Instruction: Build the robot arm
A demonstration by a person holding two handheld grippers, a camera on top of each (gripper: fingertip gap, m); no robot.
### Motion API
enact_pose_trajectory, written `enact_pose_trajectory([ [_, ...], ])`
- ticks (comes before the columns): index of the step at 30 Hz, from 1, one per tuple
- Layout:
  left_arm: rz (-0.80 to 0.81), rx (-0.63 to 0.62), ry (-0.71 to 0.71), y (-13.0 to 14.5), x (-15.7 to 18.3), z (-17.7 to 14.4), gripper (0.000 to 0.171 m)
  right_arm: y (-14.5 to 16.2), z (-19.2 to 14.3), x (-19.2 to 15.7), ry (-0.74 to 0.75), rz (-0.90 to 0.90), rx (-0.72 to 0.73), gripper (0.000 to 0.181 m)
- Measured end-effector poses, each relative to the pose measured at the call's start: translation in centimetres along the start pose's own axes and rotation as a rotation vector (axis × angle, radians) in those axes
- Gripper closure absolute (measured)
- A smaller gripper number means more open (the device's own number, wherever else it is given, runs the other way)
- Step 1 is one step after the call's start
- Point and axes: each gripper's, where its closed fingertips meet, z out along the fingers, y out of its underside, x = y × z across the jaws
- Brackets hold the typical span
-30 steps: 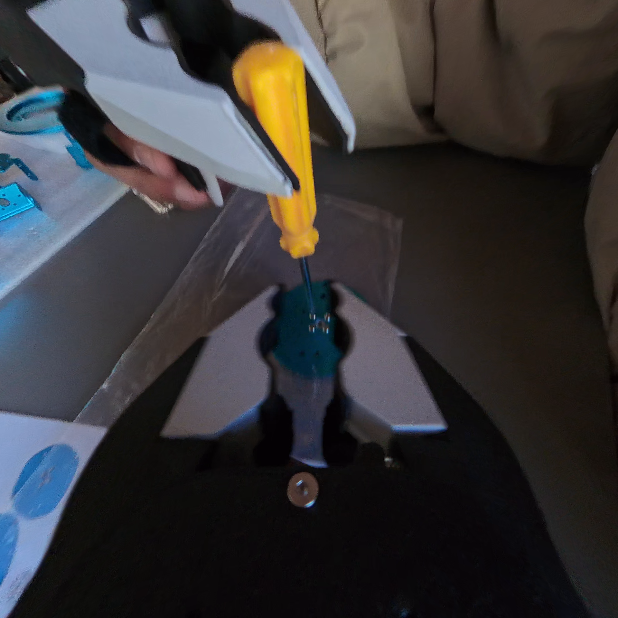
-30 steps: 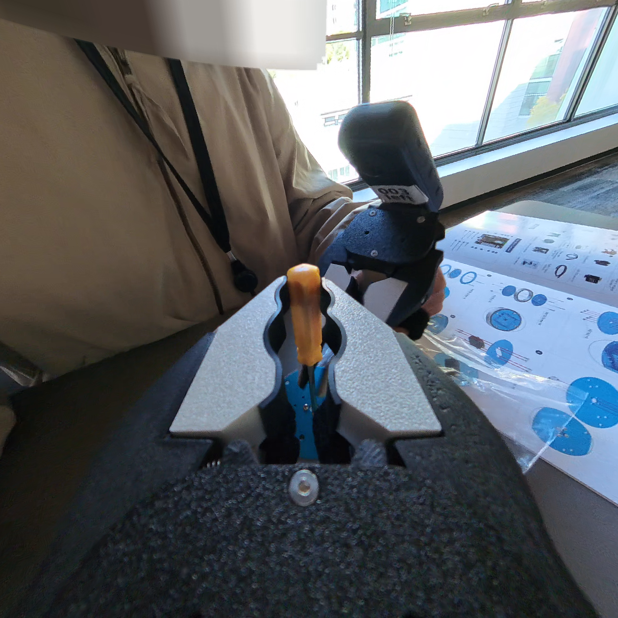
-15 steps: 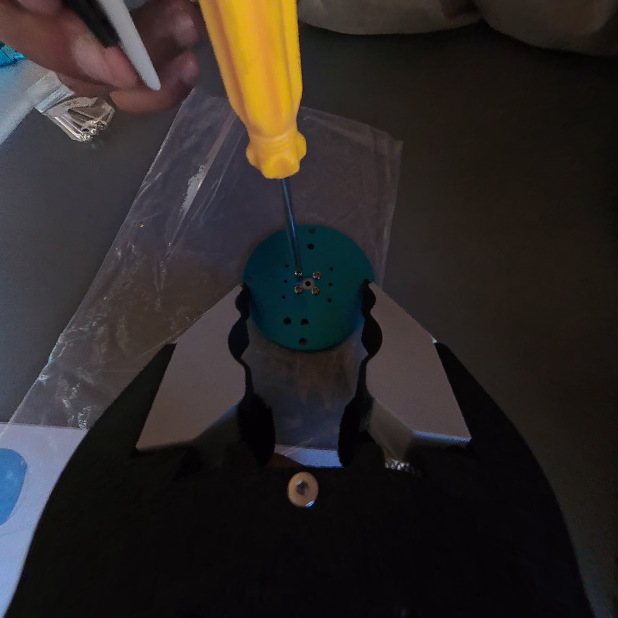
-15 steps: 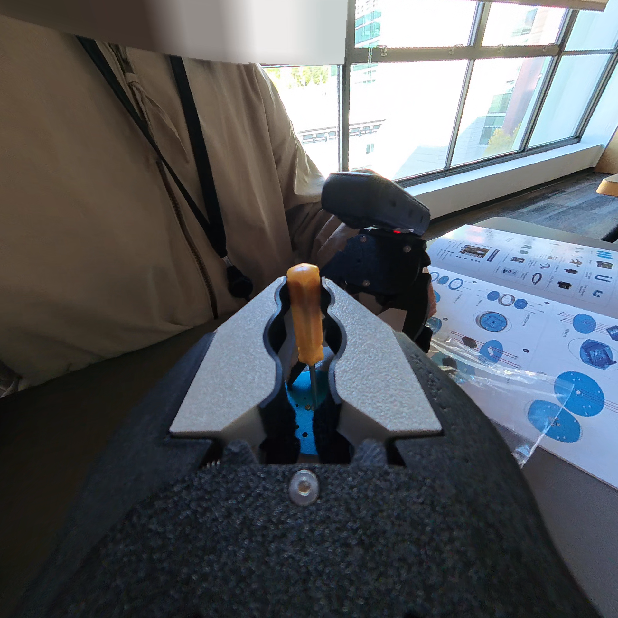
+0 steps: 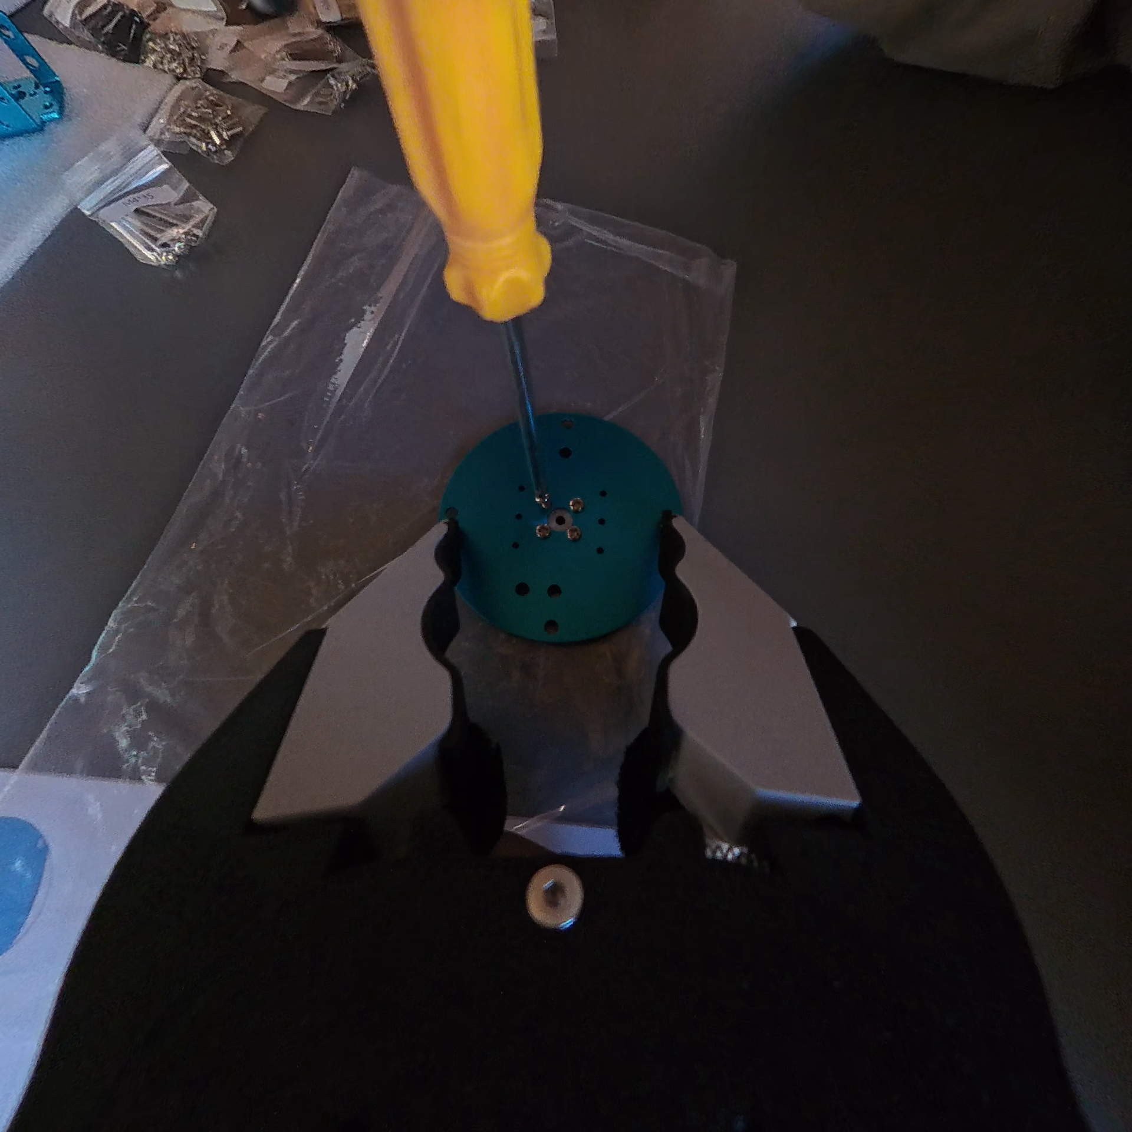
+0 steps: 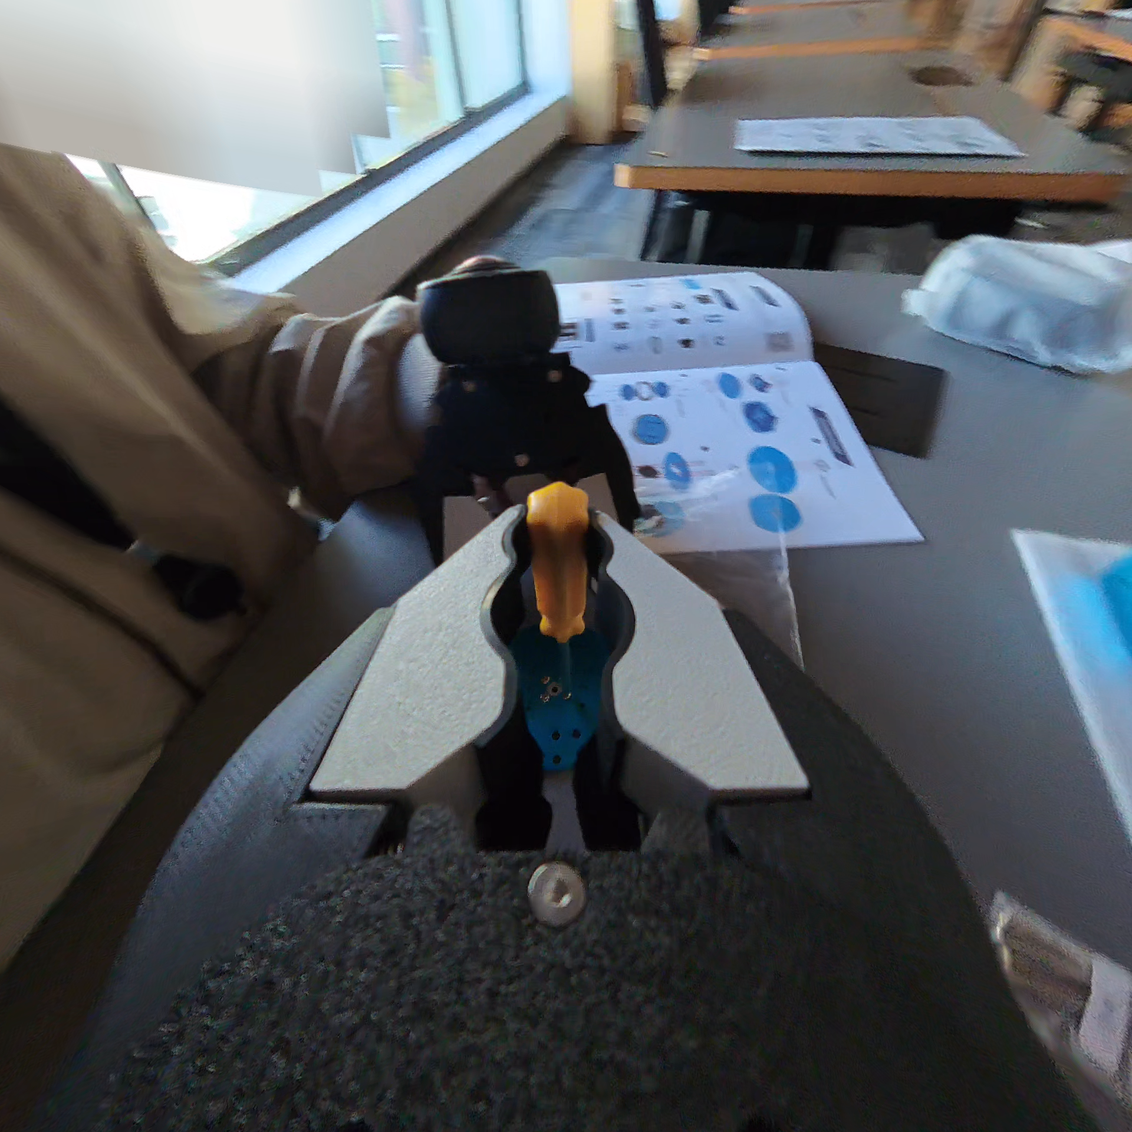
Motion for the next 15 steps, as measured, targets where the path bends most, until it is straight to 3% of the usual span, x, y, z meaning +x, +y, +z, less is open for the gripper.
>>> enact_pose_trajectory([
  [5,0.006,0.002,-0.011,0.0,0.0,0.0,0.106,0.1,-0.2,1.4,0.374,0.191,0.01,0.165],
  [9,0.004,0.002,-0.029,0.0,-0.1,0.0,0.105,-0.1,-0.4,1.3,0.644,0.162,0.067,0.165],
  [15,0.008,0.002,-0.042,-0.1,-0.1,0.0,0.106,0.3,-2.0,2.3,1.01,0.307,0.186,0.165],
])
